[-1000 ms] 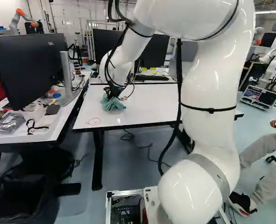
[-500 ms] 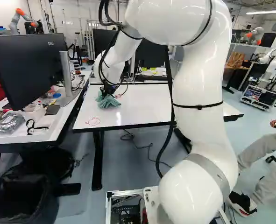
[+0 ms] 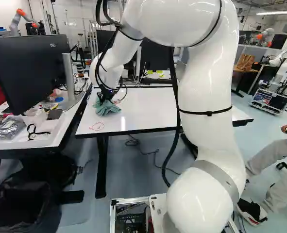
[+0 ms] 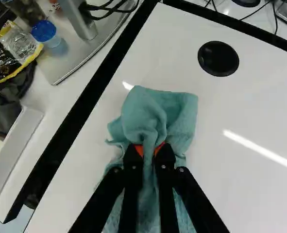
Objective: Clean the table with the green towel
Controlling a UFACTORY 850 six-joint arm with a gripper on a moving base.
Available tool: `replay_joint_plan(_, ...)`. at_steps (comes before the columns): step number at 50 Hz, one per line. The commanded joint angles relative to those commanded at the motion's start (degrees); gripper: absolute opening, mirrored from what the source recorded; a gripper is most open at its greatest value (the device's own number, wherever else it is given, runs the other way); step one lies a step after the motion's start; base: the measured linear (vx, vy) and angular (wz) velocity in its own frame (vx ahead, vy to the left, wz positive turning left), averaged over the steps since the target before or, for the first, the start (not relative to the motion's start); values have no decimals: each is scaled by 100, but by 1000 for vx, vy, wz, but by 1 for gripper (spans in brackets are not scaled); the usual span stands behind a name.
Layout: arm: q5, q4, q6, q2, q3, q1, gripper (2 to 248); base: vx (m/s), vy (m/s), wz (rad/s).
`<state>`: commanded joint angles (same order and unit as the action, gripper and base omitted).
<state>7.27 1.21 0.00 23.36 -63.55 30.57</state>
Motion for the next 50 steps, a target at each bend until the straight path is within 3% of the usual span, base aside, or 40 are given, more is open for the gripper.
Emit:
replay_joint_plan(28,0,0,0,-525,665,282,42,0,0,0)
replay_joint_plan(50,0,0,0,-567,719,-92,42,0,0,0)
